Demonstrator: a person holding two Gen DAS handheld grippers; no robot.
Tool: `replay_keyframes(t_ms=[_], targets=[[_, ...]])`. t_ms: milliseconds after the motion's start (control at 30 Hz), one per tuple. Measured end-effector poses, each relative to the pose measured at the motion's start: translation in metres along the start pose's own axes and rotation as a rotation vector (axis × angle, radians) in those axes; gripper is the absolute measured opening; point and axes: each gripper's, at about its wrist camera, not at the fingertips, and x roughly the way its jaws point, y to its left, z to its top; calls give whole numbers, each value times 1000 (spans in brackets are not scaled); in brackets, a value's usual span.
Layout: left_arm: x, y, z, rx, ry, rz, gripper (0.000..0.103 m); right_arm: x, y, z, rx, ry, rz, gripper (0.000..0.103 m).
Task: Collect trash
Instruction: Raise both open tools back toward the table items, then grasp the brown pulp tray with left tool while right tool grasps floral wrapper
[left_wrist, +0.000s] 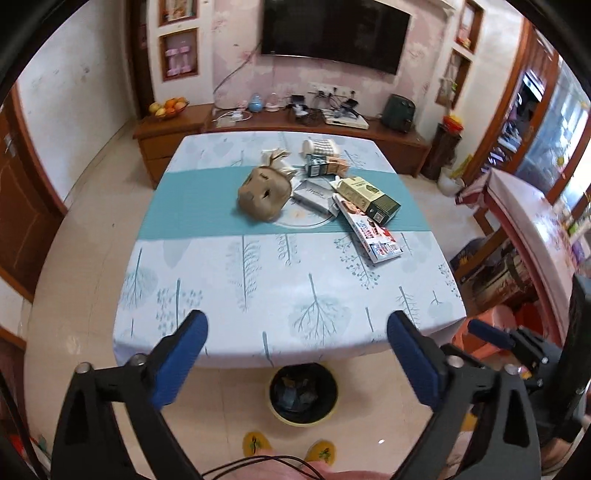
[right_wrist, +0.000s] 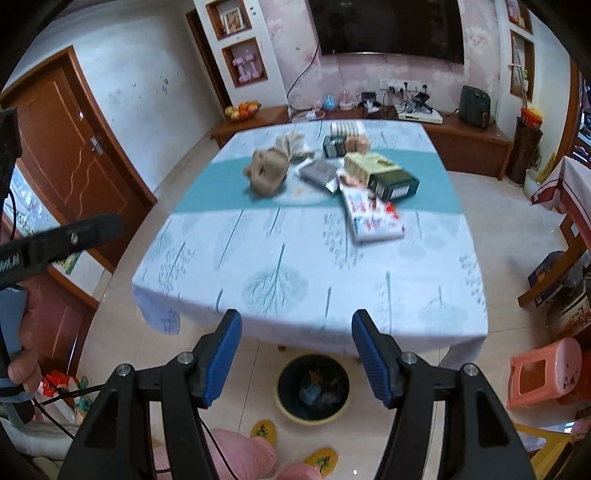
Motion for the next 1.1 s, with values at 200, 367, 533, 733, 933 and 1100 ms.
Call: replay_keyframes(t_ms=[200, 367, 533, 733, 933, 1100], targets=[[34, -11, 31, 143, 1, 29, 97, 24, -10, 34, 30, -11, -29, 63], [83, 0, 67, 238, 18, -4, 97, 56, -11, 65, 78, -10, -81, 63], [148, 28, 116, 277, 87, -58, 97, 101, -10, 94, 199, 45, -122, 63], [241, 60, 158, 281, 202, -97, 97, 157, -5, 125, 297, 92, -171, 63], [305, 69, 178, 302, 252, -109, 97, 199, -5, 147, 365, 119, -194, 63], [335, 67, 180, 330, 283, -133, 86, 218, 0, 159, 358, 142, -209, 63]])
